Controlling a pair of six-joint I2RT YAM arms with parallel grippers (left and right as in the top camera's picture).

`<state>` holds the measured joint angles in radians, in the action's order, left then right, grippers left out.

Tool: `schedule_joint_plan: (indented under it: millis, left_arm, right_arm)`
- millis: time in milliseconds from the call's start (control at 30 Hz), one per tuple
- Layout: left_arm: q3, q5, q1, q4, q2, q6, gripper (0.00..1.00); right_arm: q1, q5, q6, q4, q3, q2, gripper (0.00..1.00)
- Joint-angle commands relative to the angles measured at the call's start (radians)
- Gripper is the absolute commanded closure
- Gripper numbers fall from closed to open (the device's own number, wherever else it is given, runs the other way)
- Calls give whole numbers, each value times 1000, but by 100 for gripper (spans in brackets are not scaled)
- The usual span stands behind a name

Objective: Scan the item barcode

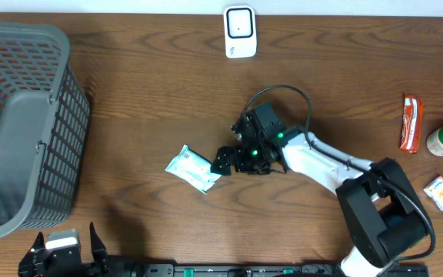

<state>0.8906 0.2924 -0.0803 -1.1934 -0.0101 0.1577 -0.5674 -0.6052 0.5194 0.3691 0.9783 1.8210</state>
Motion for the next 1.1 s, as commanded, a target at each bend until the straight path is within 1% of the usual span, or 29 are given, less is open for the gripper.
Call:
schedule_joint_plan:
  millis: [0, 167, 267, 367, 500, 633, 767, 933, 1000, 1033, 1067]
  left_arm:
    - [2, -20, 3, 1, 7, 2, 16]
    - [2, -22, 3, 1, 7, 2, 16]
    - [2, -22, 3, 1, 7, 2, 16]
    - [2, -22, 3, 1, 7, 2, 16]
    - [2, -22, 3, 1, 7, 2, 16]
    - [2, -22, 3, 1, 7, 2, 16]
    - [2, -22, 3, 1, 7, 2, 16]
    - [2, -22, 3, 1, 7, 2, 16]
    - [2, -22, 3, 1, 7, 2, 16]
    - [2, -22, 3, 1, 7, 2, 16]
    - [2, -22, 3, 0, 7, 2, 16]
  right_arm:
    - [-24, -6, 154, -57, -114, 30, 1]
    - [-26, 26, 331, -201, -231, 30, 1]
    - [-28, 54, 391, -256, -273, 30, 1]
    - [-42, 101, 421, -265, -285, 29, 1]
    - [-68, 104, 434, -310, -285, 30, 1]
    - [-114, 171, 521, -378, -285, 31, 1]
    - [-156, 281, 634, -386, -285, 35, 1]
    - [-182, 294, 722, -472, -285, 106, 1]
    - [-187, 293, 765, -533, -285, 157, 1]
    - [-187, 290, 785, -564, -285, 180, 2]
    - [-187, 289, 808, -593, -285, 202, 7]
